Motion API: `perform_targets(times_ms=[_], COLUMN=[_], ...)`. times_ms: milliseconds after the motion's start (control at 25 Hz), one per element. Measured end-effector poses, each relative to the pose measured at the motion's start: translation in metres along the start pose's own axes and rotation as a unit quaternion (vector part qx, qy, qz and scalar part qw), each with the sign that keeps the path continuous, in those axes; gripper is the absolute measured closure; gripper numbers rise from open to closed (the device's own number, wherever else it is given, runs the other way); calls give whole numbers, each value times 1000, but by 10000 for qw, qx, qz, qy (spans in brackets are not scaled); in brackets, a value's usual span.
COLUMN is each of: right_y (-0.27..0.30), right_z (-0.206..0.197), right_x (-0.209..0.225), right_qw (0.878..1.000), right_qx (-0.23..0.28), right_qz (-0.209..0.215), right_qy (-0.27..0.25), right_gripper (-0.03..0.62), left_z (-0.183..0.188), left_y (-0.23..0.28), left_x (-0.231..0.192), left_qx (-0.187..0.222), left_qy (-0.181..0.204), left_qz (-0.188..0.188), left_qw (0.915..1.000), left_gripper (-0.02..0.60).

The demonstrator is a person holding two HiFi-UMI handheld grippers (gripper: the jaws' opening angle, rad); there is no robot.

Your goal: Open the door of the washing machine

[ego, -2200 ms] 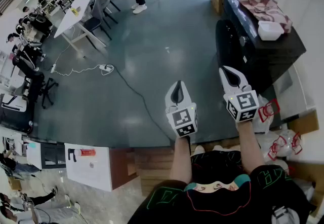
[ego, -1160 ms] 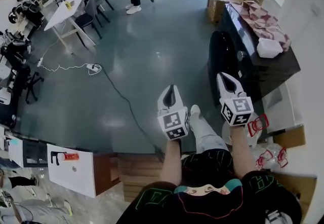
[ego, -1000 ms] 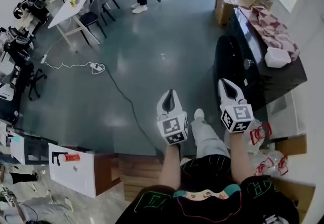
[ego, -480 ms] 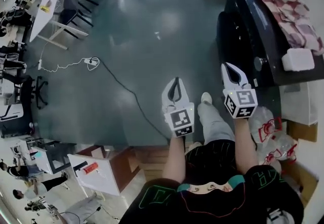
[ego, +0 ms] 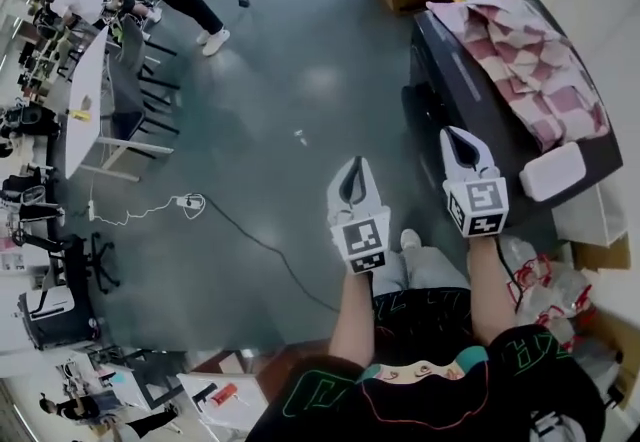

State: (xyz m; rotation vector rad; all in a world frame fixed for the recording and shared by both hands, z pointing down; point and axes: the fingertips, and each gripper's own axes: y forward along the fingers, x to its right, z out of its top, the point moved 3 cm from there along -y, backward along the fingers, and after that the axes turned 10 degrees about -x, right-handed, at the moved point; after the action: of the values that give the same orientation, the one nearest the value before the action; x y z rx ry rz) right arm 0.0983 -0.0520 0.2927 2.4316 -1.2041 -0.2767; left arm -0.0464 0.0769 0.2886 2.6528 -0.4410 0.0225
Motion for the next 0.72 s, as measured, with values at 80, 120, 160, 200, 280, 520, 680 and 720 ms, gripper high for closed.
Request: perform_targets(times_ms=[80, 120, 160, 200, 280, 520, 680, 720], right_y=[4, 7, 10, 15, 28, 61, 82, 90], right_z=[15, 18, 18, 16, 14, 15, 1, -5], right_x=[12, 16, 17, 18, 17, 33, 33, 32], right_qw=[9999, 9997, 9996, 9994, 9989, 9928, 9841, 9821], right_qx=[70, 71, 49, 15, -50, -245, -478, -562], right_qz=[-142, -201, -248, -287, -379, -979, -1399, -1458], right_qy=[62, 104, 154, 203, 280, 646, 989, 1049], right_gripper=[591, 591, 591, 591, 591, 591, 591, 591], left_z=[15, 17, 16, 14, 13, 17, 9, 6], left_y=[11, 15, 20, 26, 42, 104, 145, 158], left_x=[2, 2, 1, -1, -9, -25, -25, -24], left_qx=[45, 26, -23, -84, -178, -396, -637, -686], left_qy=[101, 129, 138, 136, 154, 483, 885, 941], left_qz=[-136, -213, -288, -358, -509, -1105, -1621, -1753], left_qw=[9998, 9997, 9995, 9992, 9984, 9919, 9807, 9776], left_gripper=[571, 571, 571, 571, 571, 571, 571, 571])
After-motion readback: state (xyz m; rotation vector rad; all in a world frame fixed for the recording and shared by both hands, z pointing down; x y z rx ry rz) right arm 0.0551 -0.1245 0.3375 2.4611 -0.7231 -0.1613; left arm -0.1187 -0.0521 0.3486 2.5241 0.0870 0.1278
